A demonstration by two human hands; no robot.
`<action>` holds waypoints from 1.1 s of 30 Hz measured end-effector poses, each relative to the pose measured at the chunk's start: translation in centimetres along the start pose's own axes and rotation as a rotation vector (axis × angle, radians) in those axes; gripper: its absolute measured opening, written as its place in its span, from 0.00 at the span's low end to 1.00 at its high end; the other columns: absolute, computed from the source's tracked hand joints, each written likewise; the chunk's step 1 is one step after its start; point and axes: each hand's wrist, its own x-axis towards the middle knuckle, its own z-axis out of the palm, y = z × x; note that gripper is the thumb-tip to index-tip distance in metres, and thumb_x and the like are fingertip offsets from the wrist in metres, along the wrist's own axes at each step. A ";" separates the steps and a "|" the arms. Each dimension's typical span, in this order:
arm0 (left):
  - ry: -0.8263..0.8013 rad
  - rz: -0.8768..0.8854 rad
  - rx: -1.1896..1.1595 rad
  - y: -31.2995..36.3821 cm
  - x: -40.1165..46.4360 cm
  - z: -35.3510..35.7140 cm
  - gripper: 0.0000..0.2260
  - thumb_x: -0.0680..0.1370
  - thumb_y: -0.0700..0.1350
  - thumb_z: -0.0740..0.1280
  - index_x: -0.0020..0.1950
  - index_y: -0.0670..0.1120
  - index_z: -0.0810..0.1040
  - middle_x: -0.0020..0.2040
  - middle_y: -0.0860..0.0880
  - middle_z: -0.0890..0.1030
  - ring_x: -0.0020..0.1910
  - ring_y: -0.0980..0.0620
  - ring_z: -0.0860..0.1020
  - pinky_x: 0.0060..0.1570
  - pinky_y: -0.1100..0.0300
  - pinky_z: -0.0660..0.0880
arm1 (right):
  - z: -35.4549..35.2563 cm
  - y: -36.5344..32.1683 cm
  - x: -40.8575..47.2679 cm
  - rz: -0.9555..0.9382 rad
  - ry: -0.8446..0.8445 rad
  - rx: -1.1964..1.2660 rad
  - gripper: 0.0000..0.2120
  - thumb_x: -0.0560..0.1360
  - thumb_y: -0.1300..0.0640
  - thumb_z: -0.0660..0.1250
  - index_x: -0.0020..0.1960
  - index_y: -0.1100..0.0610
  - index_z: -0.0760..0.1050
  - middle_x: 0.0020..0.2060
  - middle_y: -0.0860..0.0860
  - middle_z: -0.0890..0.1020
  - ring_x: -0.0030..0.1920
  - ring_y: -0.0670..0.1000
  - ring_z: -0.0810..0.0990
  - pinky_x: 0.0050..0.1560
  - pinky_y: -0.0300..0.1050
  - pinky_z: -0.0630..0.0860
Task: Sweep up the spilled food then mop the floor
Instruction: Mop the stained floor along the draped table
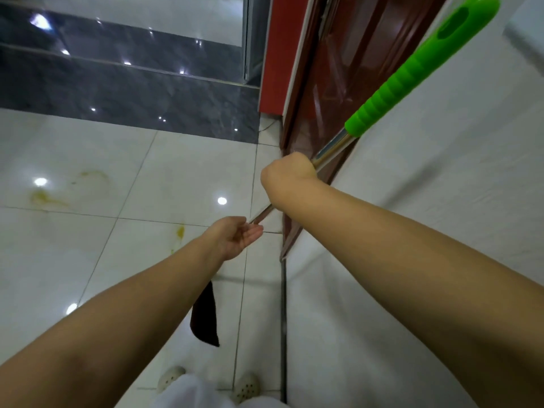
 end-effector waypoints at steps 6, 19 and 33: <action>-0.013 0.056 0.016 3.1 -2.0 -2.6 0.09 0.83 0.37 0.54 0.49 0.34 0.71 0.45 0.37 0.78 0.51 0.43 0.79 0.50 0.53 0.77 | -3.5 -1.7 -0.7 0.100 0.002 0.075 0.10 0.73 0.63 0.63 0.52 0.54 0.76 0.40 0.50 0.76 0.39 0.55 0.73 0.41 0.46 0.67; -0.094 -0.038 0.156 4.4 -4.3 -12.0 0.15 0.82 0.37 0.58 0.68 0.35 0.68 0.50 0.39 0.78 0.58 0.44 0.78 0.50 0.53 0.77 | -6.9 -12.2 -1.2 0.234 -0.313 0.300 0.16 0.76 0.61 0.62 0.63 0.57 0.74 0.59 0.52 0.78 0.57 0.55 0.78 0.50 0.47 0.71; -0.049 -0.284 0.321 -2.3 -7.6 -25.8 0.08 0.81 0.42 0.62 0.57 0.43 0.77 0.44 0.44 0.80 0.43 0.49 0.79 0.49 0.55 0.75 | -3.0 -24.3 -7.5 0.311 -0.725 0.449 0.17 0.77 0.61 0.63 0.65 0.59 0.73 0.60 0.53 0.76 0.59 0.53 0.77 0.57 0.45 0.73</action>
